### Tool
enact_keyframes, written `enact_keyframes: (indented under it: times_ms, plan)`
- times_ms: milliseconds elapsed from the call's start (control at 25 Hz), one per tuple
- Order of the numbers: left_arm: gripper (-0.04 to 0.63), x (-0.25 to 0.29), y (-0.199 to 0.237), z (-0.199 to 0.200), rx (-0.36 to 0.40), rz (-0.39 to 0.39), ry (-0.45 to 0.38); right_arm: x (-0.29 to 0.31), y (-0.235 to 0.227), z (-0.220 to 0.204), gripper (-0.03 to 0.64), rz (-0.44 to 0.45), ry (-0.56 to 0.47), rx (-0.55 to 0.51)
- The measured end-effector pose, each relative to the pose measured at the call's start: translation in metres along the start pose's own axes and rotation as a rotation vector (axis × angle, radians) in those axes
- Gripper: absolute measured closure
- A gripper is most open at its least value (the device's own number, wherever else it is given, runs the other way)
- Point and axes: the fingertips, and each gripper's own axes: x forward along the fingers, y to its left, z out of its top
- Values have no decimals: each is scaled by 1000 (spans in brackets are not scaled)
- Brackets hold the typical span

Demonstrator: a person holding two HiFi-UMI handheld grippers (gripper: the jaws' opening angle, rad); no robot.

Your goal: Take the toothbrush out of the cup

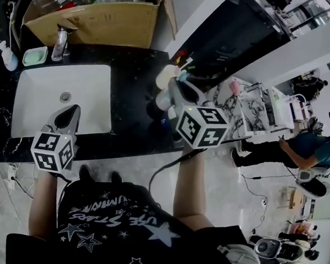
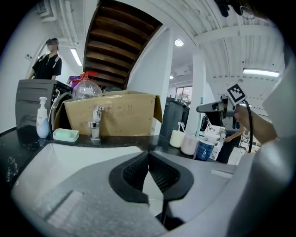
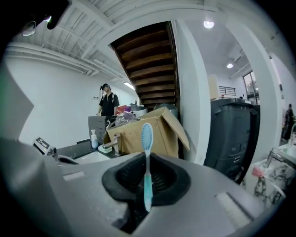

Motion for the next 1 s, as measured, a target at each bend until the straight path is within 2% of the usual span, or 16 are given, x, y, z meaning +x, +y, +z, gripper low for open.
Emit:
enact_keyframes:
  times_ms: [240, 520, 720, 1000]
  plan:
    - [586, -3, 18, -6, -4, -4, 14, 34, 38, -27, 588, 101, 66, 84]
    - [586, -5, 34, -15, -8, -13, 38, 76, 74, -78, 588, 195, 203, 211]
    - [586, -3, 49, -16, -14, -8, 37, 103, 83, -100, 588, 184, 249, 260]
    - [586, 5, 67, -18, -21, -16, 55, 134, 72, -123, 586, 93, 255, 396]
